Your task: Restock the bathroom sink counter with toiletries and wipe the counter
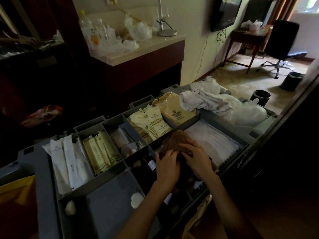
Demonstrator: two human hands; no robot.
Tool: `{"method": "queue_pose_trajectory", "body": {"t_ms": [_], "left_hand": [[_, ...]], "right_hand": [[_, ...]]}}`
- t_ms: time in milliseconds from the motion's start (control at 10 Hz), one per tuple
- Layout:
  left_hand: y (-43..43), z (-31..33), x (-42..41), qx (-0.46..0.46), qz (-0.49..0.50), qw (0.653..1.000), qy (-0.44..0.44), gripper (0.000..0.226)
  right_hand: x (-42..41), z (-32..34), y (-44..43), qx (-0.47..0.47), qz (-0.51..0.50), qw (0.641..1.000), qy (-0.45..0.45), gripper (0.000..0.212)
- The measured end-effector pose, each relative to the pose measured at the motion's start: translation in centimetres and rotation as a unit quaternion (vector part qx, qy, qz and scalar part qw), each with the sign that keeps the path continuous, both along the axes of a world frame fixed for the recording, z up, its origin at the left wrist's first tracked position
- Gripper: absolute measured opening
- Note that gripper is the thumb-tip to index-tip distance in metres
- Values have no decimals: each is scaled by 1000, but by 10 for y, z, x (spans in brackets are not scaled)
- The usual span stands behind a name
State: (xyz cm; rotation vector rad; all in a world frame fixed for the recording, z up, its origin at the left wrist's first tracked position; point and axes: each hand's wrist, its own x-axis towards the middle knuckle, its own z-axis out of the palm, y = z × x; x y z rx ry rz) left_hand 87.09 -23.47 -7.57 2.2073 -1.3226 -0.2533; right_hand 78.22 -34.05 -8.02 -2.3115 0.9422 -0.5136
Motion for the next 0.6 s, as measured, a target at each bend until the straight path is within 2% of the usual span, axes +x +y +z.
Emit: {"method": "queue_pose_trajectory", "body": {"t_ms": [200, 300, 400, 500, 600], "left_hand": [[2, -7, -1, 14, 6, 999, -30, 54], [6, -8, 1, 13, 6, 1000, -20, 53], [6, -3, 2, 7, -2, 1000, -18, 34], [11, 3, 6, -14, -28, 998, 55, 34], [20, 8, 8, -118, -20, 980, 160, 36]], "right_hand": [[-1, -13, 0, -29, 5, 999, -16, 32], [0, -12, 2, -32, 6, 999, -17, 32], [1, -16, 4, -32, 12, 999, -33, 32], [-8, -1, 10, -5, 12, 998, -54, 34], [-19, 15, 30, 37, -33, 987, -153, 33]]}}
